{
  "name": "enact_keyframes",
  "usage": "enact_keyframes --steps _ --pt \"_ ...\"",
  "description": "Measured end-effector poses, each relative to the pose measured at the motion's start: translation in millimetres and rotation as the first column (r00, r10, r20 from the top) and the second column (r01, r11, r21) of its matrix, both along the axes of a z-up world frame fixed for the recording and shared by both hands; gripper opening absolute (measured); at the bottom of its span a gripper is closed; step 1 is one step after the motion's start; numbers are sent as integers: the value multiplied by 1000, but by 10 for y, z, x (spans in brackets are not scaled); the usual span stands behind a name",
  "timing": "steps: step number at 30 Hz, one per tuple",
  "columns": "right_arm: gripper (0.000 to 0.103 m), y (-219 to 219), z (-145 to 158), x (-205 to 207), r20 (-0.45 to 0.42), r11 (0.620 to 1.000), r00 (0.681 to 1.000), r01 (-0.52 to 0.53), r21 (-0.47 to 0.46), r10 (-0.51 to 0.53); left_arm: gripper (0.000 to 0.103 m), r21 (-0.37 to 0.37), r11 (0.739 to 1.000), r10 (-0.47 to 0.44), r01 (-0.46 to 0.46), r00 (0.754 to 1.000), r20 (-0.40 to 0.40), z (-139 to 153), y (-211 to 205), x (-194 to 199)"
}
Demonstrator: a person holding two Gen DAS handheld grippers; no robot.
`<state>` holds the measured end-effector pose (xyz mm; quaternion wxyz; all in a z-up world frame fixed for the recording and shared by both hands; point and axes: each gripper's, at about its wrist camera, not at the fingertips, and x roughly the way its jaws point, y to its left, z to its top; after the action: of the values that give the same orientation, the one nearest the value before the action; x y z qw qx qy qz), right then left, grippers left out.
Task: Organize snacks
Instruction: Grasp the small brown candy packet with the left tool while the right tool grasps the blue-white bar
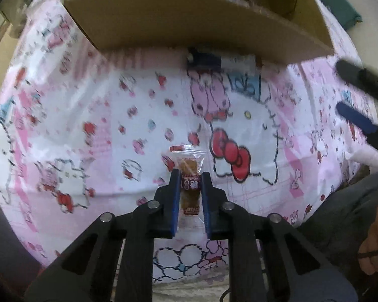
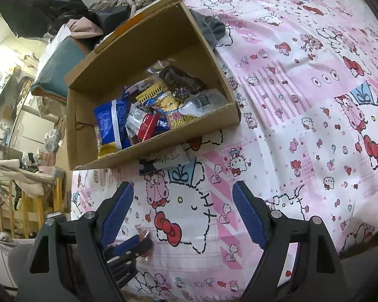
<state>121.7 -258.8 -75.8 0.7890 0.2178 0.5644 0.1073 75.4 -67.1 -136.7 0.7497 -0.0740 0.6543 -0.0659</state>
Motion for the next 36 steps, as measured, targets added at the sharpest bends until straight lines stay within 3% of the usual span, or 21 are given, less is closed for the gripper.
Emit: enact_keyframes --steps 4,7,10,15,20,26,29,30,36 --pt "84 126 -131 50 -40 999 998 -45 -11 45 13 -1 999 47 -47 998 37 147 163 28" --pt "93 324 -231 148 -53 992 993 -112 -51 109 13 16 995 99 -100 992 73 234 314 71" --pt "94 569 -318 238 -41 974 980 -197 -115 194 13 36 989 139 -143 984 108 287 509 142" --pt "94 912 -529 440 -29 956 969 -247 -159 246 13 8 980 197 -199 973 117 348 706 184" --pt "94 1151 -746 522 21 945 973 -217 -245 229 13 4 979 203 -205 970 131 407 752 198" --pt "95 1326 -860 457 99 901 961 -201 -384 257 13 -5 975 219 -220 968 123 358 758 222" --pt "87 1303 -851 426 107 904 963 -188 -383 246 13 -9 976 217 -218 969 121 348 741 237" --pt "79 1283 -838 417 107 907 964 -186 -378 242 13 -11 976 215 -216 969 123 352 731 239" --pt "71 1120 -791 372 87 929 971 -182 -324 221 13 -7 977 210 -211 967 142 393 732 235"
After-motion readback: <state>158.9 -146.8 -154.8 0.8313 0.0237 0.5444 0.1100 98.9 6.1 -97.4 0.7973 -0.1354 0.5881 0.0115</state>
